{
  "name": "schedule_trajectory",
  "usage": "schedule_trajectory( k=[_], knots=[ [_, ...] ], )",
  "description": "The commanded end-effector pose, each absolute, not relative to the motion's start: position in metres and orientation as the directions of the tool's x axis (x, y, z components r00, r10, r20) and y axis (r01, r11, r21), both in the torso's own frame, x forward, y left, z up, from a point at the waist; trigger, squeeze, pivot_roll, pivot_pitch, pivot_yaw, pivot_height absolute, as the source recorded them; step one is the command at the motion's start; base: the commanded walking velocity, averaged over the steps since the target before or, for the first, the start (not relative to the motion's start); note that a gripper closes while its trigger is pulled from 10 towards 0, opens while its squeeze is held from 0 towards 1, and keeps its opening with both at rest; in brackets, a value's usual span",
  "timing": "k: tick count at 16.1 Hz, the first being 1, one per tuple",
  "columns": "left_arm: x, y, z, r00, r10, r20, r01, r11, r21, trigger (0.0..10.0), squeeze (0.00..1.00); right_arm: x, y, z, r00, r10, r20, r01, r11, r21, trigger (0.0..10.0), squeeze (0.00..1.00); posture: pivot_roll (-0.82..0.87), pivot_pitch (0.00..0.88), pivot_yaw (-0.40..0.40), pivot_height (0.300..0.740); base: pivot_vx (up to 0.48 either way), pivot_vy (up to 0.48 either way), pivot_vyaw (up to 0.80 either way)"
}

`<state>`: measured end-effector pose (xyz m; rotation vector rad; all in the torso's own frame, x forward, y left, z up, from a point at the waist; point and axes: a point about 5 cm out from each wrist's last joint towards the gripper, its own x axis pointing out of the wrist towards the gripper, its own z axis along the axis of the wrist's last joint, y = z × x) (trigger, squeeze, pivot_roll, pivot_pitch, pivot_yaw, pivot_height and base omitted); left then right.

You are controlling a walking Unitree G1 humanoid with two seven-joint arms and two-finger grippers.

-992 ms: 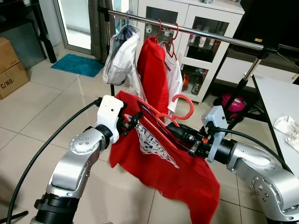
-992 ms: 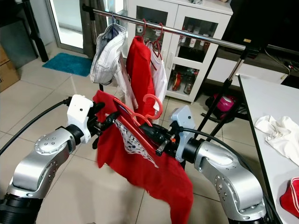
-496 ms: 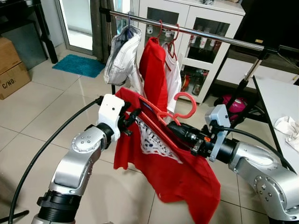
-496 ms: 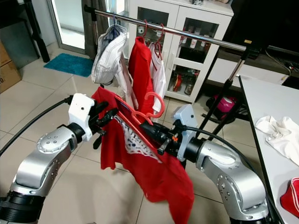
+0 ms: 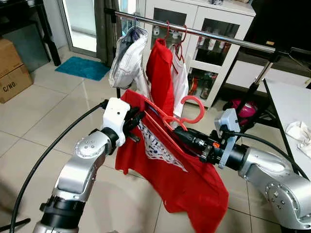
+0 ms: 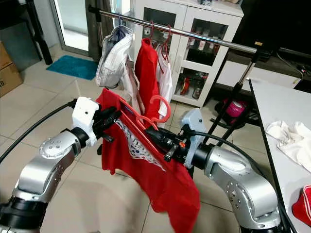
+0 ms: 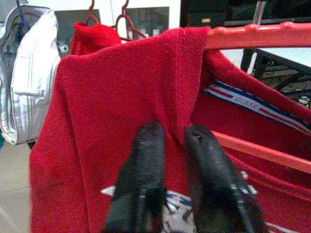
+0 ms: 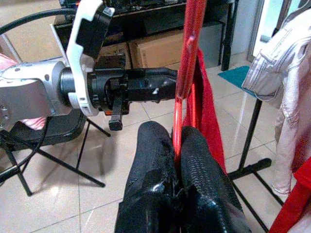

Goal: Hang hanger

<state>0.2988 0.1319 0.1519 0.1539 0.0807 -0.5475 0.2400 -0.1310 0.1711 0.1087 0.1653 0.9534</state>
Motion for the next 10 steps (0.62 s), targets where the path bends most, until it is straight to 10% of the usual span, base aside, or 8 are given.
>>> schedule_trajectory(
  k=[1,10],
  knots=[
    [0.301,0.128,0.155,0.841,-0.530,-0.105,0.540,0.832,0.125,0.0,0.00,0.239,-0.133,0.182,0.559,0.828,-0.051,-0.817,0.560,0.138,0.0,0.00,-0.13,0.000,-0.084,0.740,0.000,0.000,0.00],
    [0.310,0.134,0.161,0.838,-0.543,-0.052,0.545,0.828,0.130,0.0,0.00,0.246,-0.142,0.175,0.636,0.763,-0.117,-0.757,0.646,0.097,0.0,0.00,-0.13,0.000,-0.078,0.740,0.000,0.000,0.00]
  ],
)
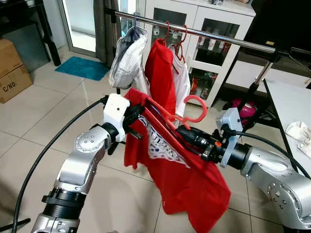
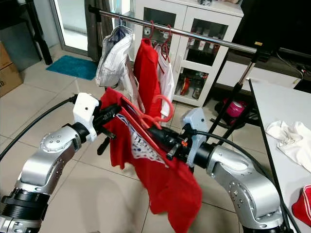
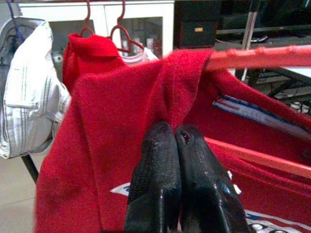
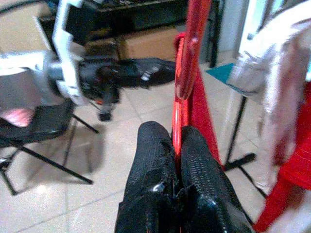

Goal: Hang hanger

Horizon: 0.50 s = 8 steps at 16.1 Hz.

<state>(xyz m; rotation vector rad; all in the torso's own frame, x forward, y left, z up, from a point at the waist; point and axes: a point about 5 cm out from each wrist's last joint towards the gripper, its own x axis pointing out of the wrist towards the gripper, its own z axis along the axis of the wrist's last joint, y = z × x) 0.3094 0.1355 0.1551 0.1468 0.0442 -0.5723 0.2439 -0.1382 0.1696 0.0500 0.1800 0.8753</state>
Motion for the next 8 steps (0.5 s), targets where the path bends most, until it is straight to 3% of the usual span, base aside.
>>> schedule_trajectory(
  k=[1,3,7,8],
  knots=[
    [0.308,0.137,0.164,0.843,-0.537,-0.037,0.537,0.833,0.133,0.0,0.00,0.252,-0.148,0.168,0.683,0.708,-0.178,-0.712,0.700,0.057,0.0,0.00,-0.13,0.000,-0.078,0.740,0.000,0.000,0.00],
    [0.305,0.142,0.170,0.849,-0.527,-0.020,0.524,0.839,0.146,0.0,0.00,0.256,-0.156,0.159,0.711,0.657,-0.250,-0.678,0.735,0.004,0.0,0.00,-0.13,0.000,-0.078,0.740,0.000,0.000,0.00],
    [0.308,0.159,0.190,0.868,-0.497,0.014,0.485,0.853,0.194,0.0,0.00,0.242,-0.161,0.143,0.638,0.677,-0.367,-0.738,0.674,-0.037,0.0,0.00,-0.13,0.000,-0.080,0.740,0.000,0.000,0.00],
    [0.313,0.176,0.200,0.897,-0.440,0.035,0.424,0.881,0.210,0.0,0.00,0.235,-0.162,0.140,0.587,0.716,-0.377,-0.780,0.626,-0.025,0.0,0.00,-0.13,0.000,-0.078,0.740,0.000,0.000,0.00]
  ],
)
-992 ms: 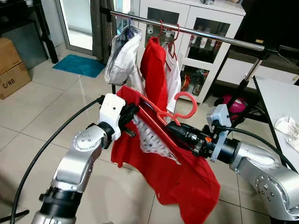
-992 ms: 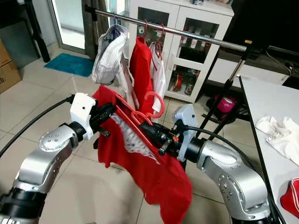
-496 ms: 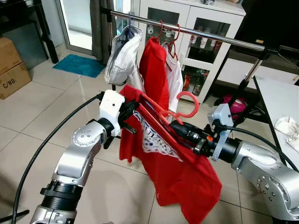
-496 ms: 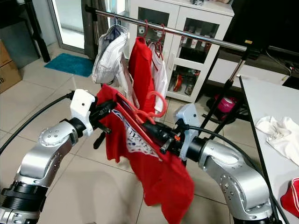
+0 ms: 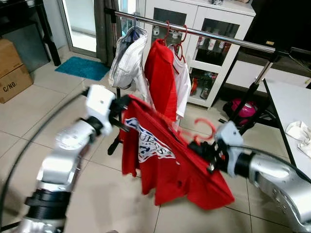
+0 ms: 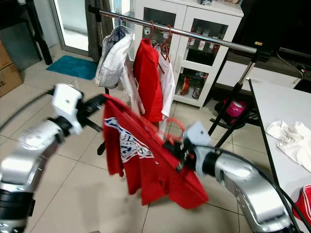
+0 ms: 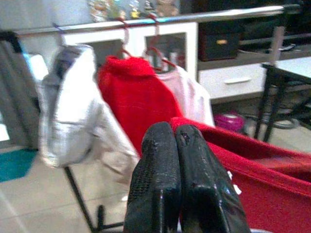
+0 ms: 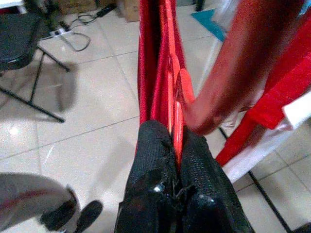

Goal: Hang hanger

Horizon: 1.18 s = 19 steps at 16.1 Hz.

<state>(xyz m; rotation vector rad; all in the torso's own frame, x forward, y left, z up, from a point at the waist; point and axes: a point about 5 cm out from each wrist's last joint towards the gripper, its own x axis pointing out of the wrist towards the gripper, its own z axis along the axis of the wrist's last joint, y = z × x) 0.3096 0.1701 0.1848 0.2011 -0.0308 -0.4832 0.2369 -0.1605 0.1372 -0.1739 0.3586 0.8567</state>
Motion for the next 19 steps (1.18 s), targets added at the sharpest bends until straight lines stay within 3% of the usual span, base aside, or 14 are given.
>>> schedule_trajectory(
  k=[1,6,8,9,12,15,17,19],
  knots=[
    [0.316,0.185,0.205,0.913,-0.406,0.047,0.388,0.896,0.214,0.0,0.00,0.230,-0.162,0.141,0.558,0.741,-0.373,-0.802,0.597,-0.015,0.0,0.00,-0.13,0.000,-0.075,0.740,0.000,0.000,0.00],
    [0.331,0.232,0.219,0.982,-0.157,0.108,0.130,0.966,0.225,0.0,0.00,0.219,-0.165,0.147,0.477,0.825,-0.304,-0.852,0.518,0.069,0.0,0.00,-0.13,0.000,-0.070,0.740,0.000,0.000,0.00],
    [0.337,0.250,0.217,0.991,-0.003,0.131,-0.016,0.989,0.145,0.0,0.00,0.214,-0.165,0.146,0.443,0.853,-0.277,-0.868,0.485,0.105,0.0,0.00,-0.12,0.000,-0.070,0.740,0.000,0.000,0.00],
    [0.339,0.249,0.211,0.993,0.011,0.116,-0.024,0.993,0.117,0.0,0.00,0.212,-0.164,0.148,0.435,0.866,-0.247,-0.872,0.473,0.125,0.0,0.00,-0.12,0.000,-0.070,0.740,0.000,0.000,0.00],
    [0.334,0.217,0.187,0.980,-0.199,0.012,0.196,0.974,0.116,0.0,0.00,0.226,-0.159,0.163,0.547,0.831,-0.103,-0.817,0.556,0.153,0.0,0.00,-0.12,0.000,-0.061,0.740,0.000,0.000,0.00],
    [0.304,0.158,0.168,0.850,-0.523,-0.069,0.527,0.843,0.104,0.0,0.00,0.245,-0.154,0.178,0.696,0.715,0.066,-0.708,0.666,0.235,0.0,0.00,-0.11,0.000,-0.070,0.740,0.000,0.000,0.00],
    [0.292,0.144,0.165,0.796,-0.600,-0.086,0.606,0.790,0.093,0.0,0.00,0.249,-0.152,0.179,0.731,0.676,0.087,-0.673,0.695,0.255,0.0,0.00,-0.11,0.000,-0.075,0.740,0.000,0.000,0.00],
    [0.267,0.127,0.157,0.678,-0.722,-0.136,0.734,0.675,0.072,0.0,0.00,0.263,-0.155,0.183,0.822,0.557,0.120,-0.566,0.776,0.279,0.0,0.00,-0.10,0.000,-0.086,0.740,0.000,0.000,0.00]
  ],
)
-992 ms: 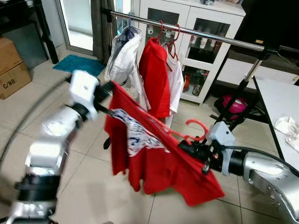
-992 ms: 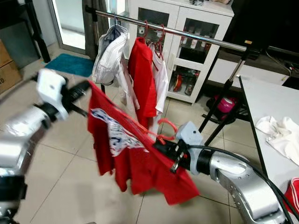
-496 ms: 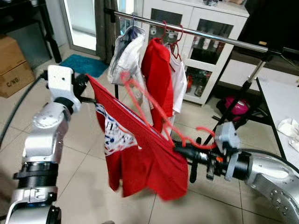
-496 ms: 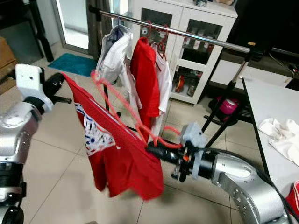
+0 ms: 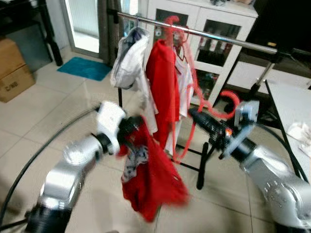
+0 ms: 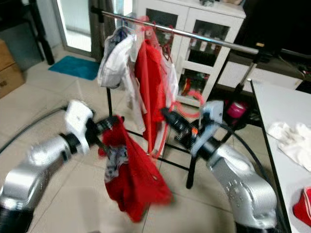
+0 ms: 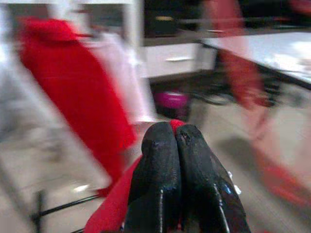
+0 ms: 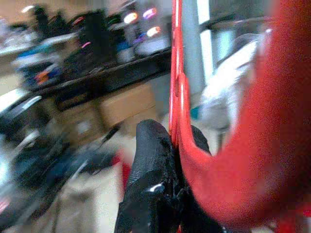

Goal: Hang hanger

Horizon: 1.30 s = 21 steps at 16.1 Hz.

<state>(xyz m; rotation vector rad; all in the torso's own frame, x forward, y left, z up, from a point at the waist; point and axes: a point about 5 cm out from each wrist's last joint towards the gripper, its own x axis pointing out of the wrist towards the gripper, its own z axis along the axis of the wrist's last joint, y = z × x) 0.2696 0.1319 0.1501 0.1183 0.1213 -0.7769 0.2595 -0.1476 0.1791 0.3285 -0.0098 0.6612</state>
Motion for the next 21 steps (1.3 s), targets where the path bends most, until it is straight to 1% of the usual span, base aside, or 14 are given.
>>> schedule_trajectory(
  k=[1,2,3,4,5,6,7,8,9,10,13,14,16,21],
  knots=[
    [0.264,0.126,0.156,0.665,-0.733,-0.145,0.745,0.663,0.069,0.0,0.00,0.265,-0.156,0.184,0.833,0.538,0.128,-0.551,0.784,0.286,0.0,0.00,-0.10,0.000,-0.086,0.740,0.000,0.000,0.00],
    [0.259,0.125,0.155,0.646,-0.747,-0.156,0.761,0.646,0.061,0.0,0.00,0.268,-0.158,0.186,0.852,0.505,0.143,-0.523,0.797,0.301,0.0,0.00,-0.10,0.000,-0.086,0.740,0.000,0.000,0.00],
    [0.254,0.127,0.153,0.650,-0.741,-0.169,0.757,0.651,0.058,0.0,0.00,0.272,-0.162,0.190,0.870,0.465,0.162,-0.492,0.810,0.319,0.0,0.00,-0.10,0.000,-0.088,0.740,0.000,0.000,0.00],
    [0.254,0.133,0.154,0.683,-0.710,-0.171,0.727,0.683,0.065,0.0,0.00,0.273,-0.164,0.191,0.880,0.448,0.161,-0.476,0.819,0.320,0.0,0.00,-0.10,0.000,-0.090,0.740,0.000,0.000,0.00],
    [0.257,0.143,0.156,0.753,-0.638,-0.162,0.655,0.749,0.094,0.0,0.00,0.273,-0.166,0.184,0.894,0.440,0.089,-0.447,0.855,0.264,0.0,0.00,-0.10,0.000,-0.092,0.740,0.000,0.000,0.00],
    [0.260,0.147,0.156,0.786,-0.598,-0.157,0.615,0.782,0.100,0.0,0.00,0.273,-0.166,0.179,0.902,0.428,0.050,-0.426,0.870,0.246,4.9,0.00,-0.10,0.000,-0.092,0.740,0.000,0.000,0.00],
    [0.262,0.153,0.158,0.828,-0.541,-0.145,0.558,0.821,0.119,2.4,0.00,0.272,-0.163,0.168,0.901,0.433,-0.025,-0.418,0.883,0.214,10.0,0.00,-0.09,0.000,-0.093,0.740,0.000,0.000,0.00],
    [0.264,0.157,0.159,0.873,-0.471,-0.127,0.486,0.862,0.146,10.0,0.00,0.268,-0.159,0.161,0.886,0.458,-0.066,-0.447,0.884,0.133,10.0,0.00,-0.09,0.000,-0.095,0.740,0.000,0.000,0.00],
    [0.265,0.158,0.159,0.885,-0.448,-0.125,0.463,0.876,0.135,10.0,0.00,0.266,-0.157,0.157,0.881,0.464,-0.089,-0.451,0.883,0.131,10.0,0.00,-0.09,0.000,-0.094,0.740,0.000,0.000,0.00],
    [0.266,0.157,0.158,0.908,-0.401,-0.123,0.415,0.901,0.126,10.0,0.00,0.263,-0.155,0.146,0.888,0.434,-0.149,-0.414,0.898,0.150,10.0,0.00,-0.09,0.000,-0.094,0.740,0.000,0.000,0.00],
    [0.266,0.156,0.153,0.939,-0.323,-0.121,0.335,0.937,0.101,10.0,0.00,0.259,-0.152,0.138,0.915,0.371,-0.160,-0.335,0.918,0.213,10.0,0.00,-0.08,0.000,-0.099,0.740,0.000,0.000,-0.80],
    [0.265,0.158,0.152,0.951,-0.287,-0.115,0.296,0.953,0.066,10.0,0.00,0.260,-0.153,0.136,0.923,0.351,-0.158,-0.317,0.926,0.206,10.0,0.00,-0.08,0.000,-0.102,0.740,0.000,0.000,-0.80],
    [0.260,0.158,0.150,0.953,-0.276,-0.127,0.279,0.960,0.012,10.0,0.00,0.260,-0.152,0.135,0.928,0.336,-0.161,-0.303,0.933,0.196,10.0,0.00,-0.08,0.000,-0.105,0.740,0.000,0.000,-0.80],
    [0.259,0.160,0.147,0.961,-0.234,-0.149,0.241,0.970,0.025,10.0,0.00,0.269,-0.148,0.135,0.937,0.312,-0.159,-0.280,0.940,0.193,10.0,0.00,-0.05,0.000,-0.134,0.740,0.000,0.000,-0.80]
  ],
)
